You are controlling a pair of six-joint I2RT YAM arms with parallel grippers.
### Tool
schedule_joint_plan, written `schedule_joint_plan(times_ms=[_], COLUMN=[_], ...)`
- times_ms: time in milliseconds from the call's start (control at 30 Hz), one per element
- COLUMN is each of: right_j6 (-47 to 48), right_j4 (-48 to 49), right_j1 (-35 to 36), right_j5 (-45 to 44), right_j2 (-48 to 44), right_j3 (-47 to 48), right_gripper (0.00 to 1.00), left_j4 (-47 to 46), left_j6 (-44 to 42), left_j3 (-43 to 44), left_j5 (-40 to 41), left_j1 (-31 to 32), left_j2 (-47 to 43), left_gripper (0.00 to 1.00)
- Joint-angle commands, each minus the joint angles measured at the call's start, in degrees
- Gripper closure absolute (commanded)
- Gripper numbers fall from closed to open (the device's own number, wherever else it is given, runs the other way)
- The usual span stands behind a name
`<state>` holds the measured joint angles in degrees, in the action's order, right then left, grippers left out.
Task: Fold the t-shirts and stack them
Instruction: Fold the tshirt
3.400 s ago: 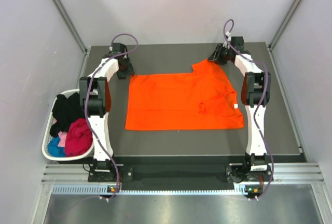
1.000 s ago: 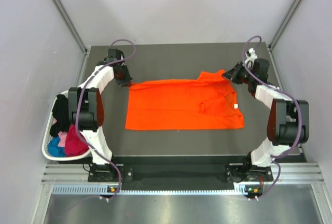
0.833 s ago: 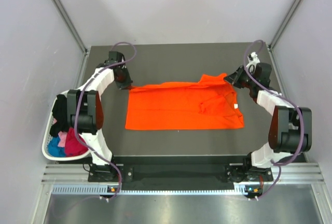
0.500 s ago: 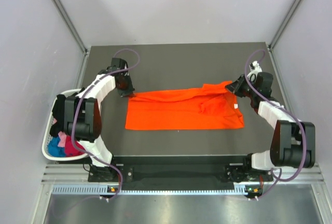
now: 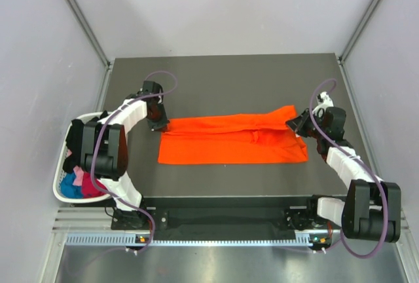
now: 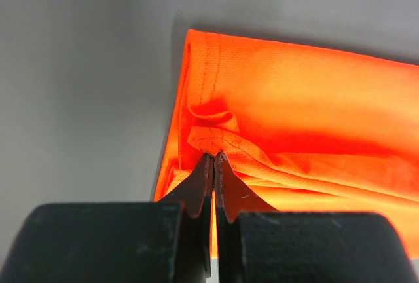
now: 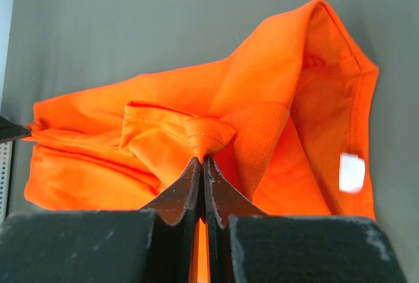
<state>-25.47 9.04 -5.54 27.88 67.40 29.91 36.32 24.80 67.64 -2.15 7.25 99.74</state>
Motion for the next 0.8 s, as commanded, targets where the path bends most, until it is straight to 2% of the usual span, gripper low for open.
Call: schedule_joint_plan(times_ms=[0,300,567,767], right_j6=[1.13,-2.03,-2.47,-2.30], right_j4=[1.68,6.25,7.40,7.05], right_j1=[-0.79,-0.70,-0.70,-0.70], right_j5=[-0.81,0.07,-1.25,-1.51], right_j2=[-2.18,-3.67,-5.08,-5.43], right_j3=[-1.78,-9.16,-10.05,-11.28], right_gripper=[1.00,1.00,1.00,1.00], left_j4=[-0.01,-1.42,-4.50,-6.79], left_j6=[0.34,0.87,1.31,2.27], left_j3=[-1.01,-0.84,1.88,-0.74], left_j5=[1.71,6.19,8.31,9.71], left_j1=[0.31,1.54,1.54,1.54], left_j2=[-1.48,-1.31,-3.24,-5.79], left_gripper=[1.00,1.00,1.00,1.00])
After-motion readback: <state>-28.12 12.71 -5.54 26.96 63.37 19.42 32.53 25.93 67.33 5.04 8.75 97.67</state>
